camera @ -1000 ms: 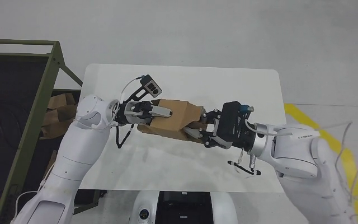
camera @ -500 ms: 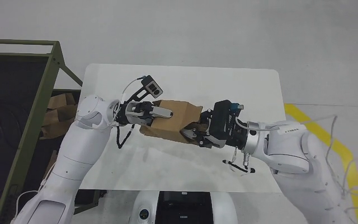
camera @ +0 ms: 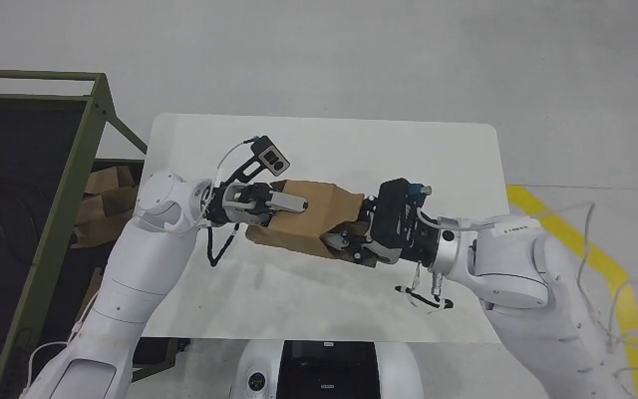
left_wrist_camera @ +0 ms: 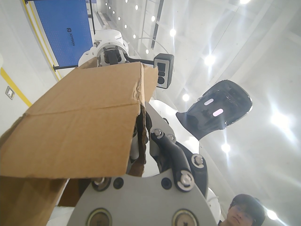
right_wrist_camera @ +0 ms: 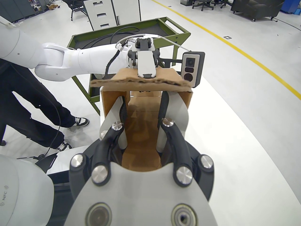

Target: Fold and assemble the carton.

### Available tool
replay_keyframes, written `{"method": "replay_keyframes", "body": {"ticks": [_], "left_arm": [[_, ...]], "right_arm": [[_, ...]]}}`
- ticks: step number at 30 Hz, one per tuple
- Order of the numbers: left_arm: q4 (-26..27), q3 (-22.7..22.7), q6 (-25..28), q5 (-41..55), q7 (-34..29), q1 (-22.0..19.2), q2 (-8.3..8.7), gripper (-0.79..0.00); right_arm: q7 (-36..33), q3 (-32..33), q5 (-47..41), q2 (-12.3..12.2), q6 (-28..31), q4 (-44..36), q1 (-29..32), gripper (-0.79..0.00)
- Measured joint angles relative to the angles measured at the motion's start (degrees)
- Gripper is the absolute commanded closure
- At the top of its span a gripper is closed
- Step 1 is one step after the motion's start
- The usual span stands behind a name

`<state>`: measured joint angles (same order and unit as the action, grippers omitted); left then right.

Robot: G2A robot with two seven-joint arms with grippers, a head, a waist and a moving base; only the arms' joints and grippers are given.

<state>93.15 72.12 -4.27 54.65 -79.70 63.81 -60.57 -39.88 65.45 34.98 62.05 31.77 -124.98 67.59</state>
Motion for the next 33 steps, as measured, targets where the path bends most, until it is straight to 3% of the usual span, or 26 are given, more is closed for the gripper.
{"method": "replay_keyframes", "body": {"ticks": [13,21,22,23,24,27,33], "left_arm": [[1.55,1.81,5.18,-3.72,2.74,1.07,0.16,0.0],[3.33,3.33,11.62,-9.23,6.75,2.21,0.29,0.0],[3.54,3.47,12.47,-10.23,7.2,2.33,0.31,0.0],[3.85,3.55,13.58,-11.49,7.7,2.51,0.33,0.0],[4.08,3.56,14.33,-12.12,7.98,2.68,0.33,0.0],[4.82,3.77,16.96,-13.86,8.78,3.11,0.32,0.0],[5.89,3.97,20.84,-15.71,9.71,3.98,0.3,0.0]], "right_arm": [[2.52,4.84,0.42,-0.84,0.07,-1.71,3.55,-0.336],[4.94,10.76,-0.45,-1.58,-0.56,-2.69,7.92,-0.382],[5.38,11.64,-0.74,-1.66,-0.82,-2.81,8.55,-0.403],[5.93,12.74,-1.33,-1.75,-1.2,-2.94,9.43,-0.566],[6.2,13.48,-1.92,-1.81,-1.53,-3.02,10.06,-0.616],[6.69,15.57,-3.62,-1.99,-2.71,-3.5,11.68,-0.708],[6.17,16.72,-6.18,-2.15,-4.95,-4.57,12.86,-0.776]]}}
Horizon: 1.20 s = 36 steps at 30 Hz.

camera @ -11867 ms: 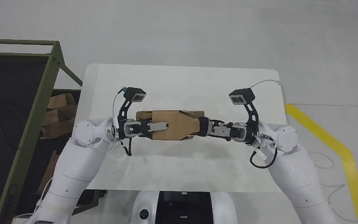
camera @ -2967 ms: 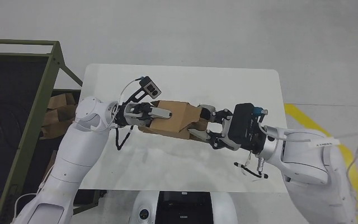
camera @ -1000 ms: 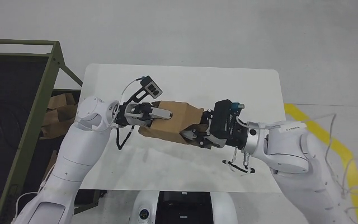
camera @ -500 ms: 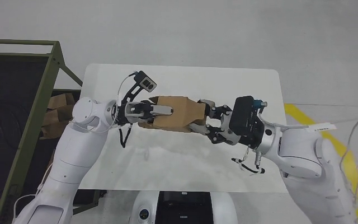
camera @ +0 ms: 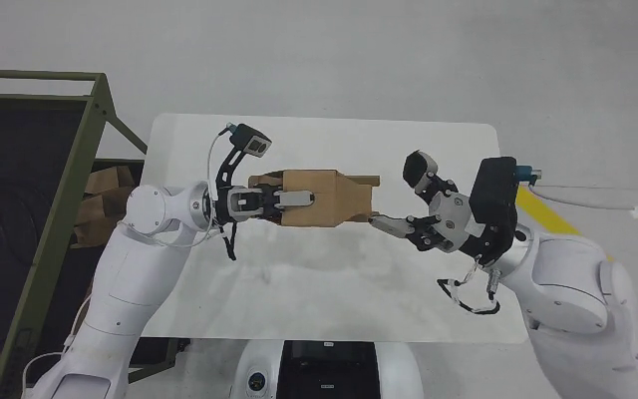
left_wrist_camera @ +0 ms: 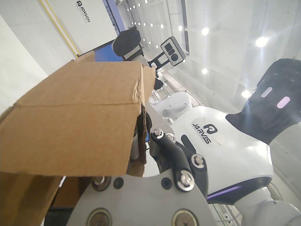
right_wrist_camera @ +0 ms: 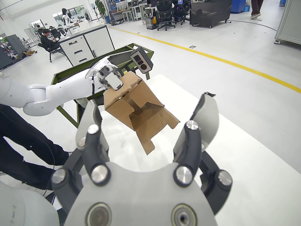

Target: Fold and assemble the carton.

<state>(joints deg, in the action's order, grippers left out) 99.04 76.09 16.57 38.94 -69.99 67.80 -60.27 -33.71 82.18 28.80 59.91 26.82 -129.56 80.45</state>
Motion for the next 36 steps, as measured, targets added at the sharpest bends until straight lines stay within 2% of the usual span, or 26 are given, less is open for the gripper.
{"method": "replay_keyframes", "body": {"ticks": [9,19,26,36], "left_arm": [[0.84,0.58,2.66,0.94,-1.03,0.95,0.06,0.0],[0.48,0.31,2.84,-0.07,-0.85,0.98,0.09,0.0],[0.37,0.06,2.87,0.13,-0.94,0.87,0.08,0.0],[0.48,-0.11,2.97,0.53,-1.48,0.58,0.09,0.0]], "right_arm": [[-1.0,-1.75,-1.98,0.07,-3.7,0.38,-1.17,-0.785],[-3.57,-2.84,-4.44,0.09,-8.45,-1.2,-3.01,-0.785],[-8.8,-4.16,-6.62,0.0,-12.06,0.96,-5.33,-0.785],[-10.57,-4.81,-9.16,-0.09,-13.56,4.86,-5.72,-0.785]]}}
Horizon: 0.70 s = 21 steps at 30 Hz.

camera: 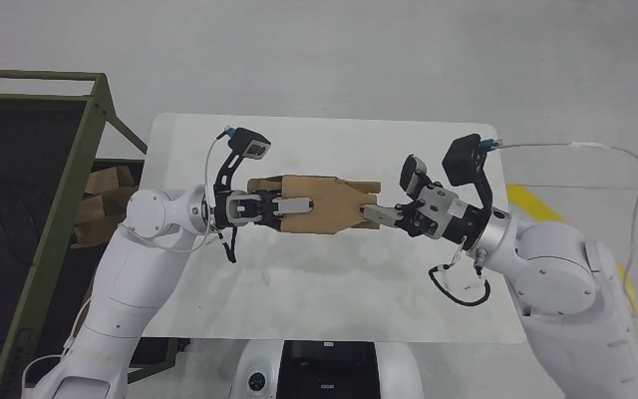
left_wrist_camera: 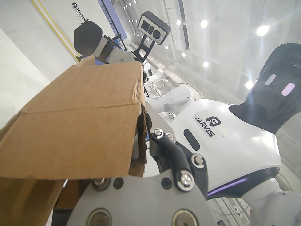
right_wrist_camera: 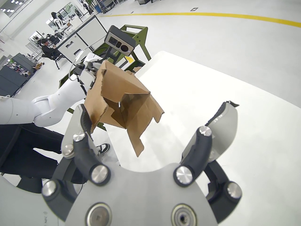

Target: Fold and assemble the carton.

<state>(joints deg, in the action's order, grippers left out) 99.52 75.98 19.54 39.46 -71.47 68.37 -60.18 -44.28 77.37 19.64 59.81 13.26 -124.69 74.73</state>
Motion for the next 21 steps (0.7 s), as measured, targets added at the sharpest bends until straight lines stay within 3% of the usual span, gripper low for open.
{"method": "replay_keyframes", "body": {"ticks": [21], "left_arm": [[-0.2,-0.65,0.63,0.6,-0.86,-0.67,-0.06,0.0]], "right_arm": [[-0.87,-3.32,-7.21,0.22,1.19,6.6,-3.55,-0.785]]}}
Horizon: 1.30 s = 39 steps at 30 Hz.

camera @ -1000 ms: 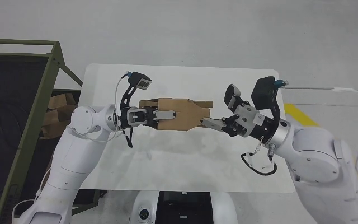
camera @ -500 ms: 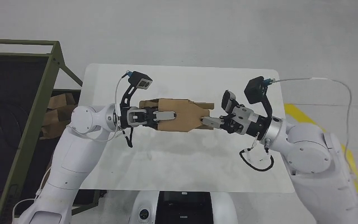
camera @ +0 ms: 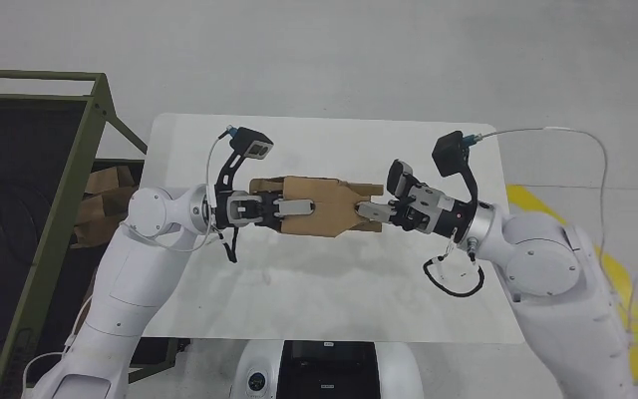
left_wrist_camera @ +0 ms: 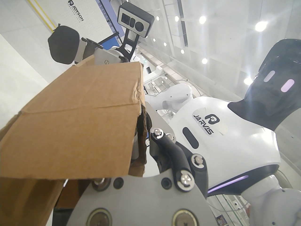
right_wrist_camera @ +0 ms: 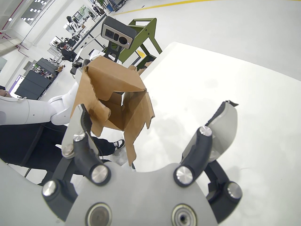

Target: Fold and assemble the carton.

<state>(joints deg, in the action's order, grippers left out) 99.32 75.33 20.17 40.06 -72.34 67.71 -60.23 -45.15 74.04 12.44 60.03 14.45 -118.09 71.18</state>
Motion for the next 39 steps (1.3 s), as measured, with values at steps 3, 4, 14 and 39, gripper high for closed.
{"method": "replay_keyframes", "body": {"ticks": [3,4,14,39], "left_arm": [[0.03,-0.11,0.19,0.21,-0.25,-0.07,-0.01,0.0],[0.02,-0.1,0.25,0.28,-0.26,-0.08,-0.02,0.0],[-0.07,0.11,0.54,0.45,-0.34,-0.05,0.02,0.0],[-0.55,0.67,0.86,0.59,-0.18,0.43,0.13,0.0]], "right_arm": [[-0.54,-0.55,-1.01,0.04,-0.2,1.03,-0.5,-0.785],[-0.81,-0.78,-1.34,0.05,-0.24,1.32,-0.69,-0.785],[-1.83,-2.77,-4.35,0.26,0.25,3.23,-2.68,-0.379],[-3.43,-3.41,-8.51,0.05,-0.26,0.49,-2.31,-0.317]]}}
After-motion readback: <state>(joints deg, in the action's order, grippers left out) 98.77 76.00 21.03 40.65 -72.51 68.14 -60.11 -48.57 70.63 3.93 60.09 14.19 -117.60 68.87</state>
